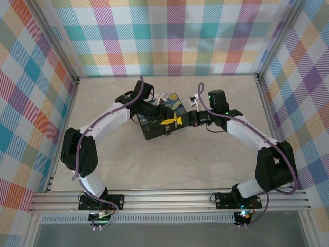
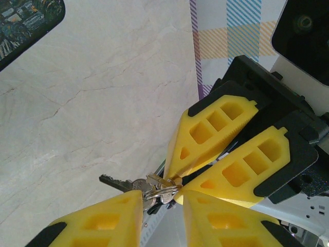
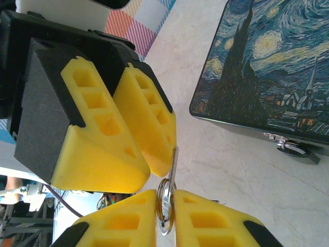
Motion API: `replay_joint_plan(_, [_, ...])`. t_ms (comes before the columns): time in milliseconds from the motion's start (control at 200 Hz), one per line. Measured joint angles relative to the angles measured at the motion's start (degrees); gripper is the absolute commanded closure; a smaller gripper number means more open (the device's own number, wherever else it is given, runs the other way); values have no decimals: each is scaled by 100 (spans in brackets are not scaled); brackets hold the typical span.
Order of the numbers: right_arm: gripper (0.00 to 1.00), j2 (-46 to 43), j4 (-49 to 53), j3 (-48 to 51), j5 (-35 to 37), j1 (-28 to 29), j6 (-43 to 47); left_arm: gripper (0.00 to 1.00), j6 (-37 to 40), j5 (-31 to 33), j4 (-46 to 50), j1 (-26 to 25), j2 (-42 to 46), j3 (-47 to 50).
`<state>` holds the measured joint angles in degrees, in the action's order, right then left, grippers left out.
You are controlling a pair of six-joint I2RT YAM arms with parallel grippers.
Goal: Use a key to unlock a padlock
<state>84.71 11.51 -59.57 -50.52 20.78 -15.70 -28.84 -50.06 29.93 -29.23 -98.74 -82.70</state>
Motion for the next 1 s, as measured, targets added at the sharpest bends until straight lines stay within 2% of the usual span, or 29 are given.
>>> replay_joint_plan(375, [84, 109, -9, 0, -254, 26, 0, 77, -13, 15, -9, 0, -44, -9])
replay_joint_plan(645, [83, 140, -11, 0, -332, 28, -15, 91, -26, 11, -28, 0, -96, -39])
replay_joint_plan(730, [82, 142, -9, 0, -328, 28, -20, 100, -20, -17, -72, 0, -96, -39])
replay_joint_plan(805, [77, 155, -13, 0, -330, 28, -26, 100, -17, -28, -133, 0, -96, -39])
replay_joint_plan(905, [57, 155, -9, 0, -334, 28, -15, 100, -22, 20, -160, 9, -96, -37])
replay_joint_plan(1000, [46, 142, 59, 0, -306, 33, 96, 100, -22, 85, -278, 48, -83, 52])
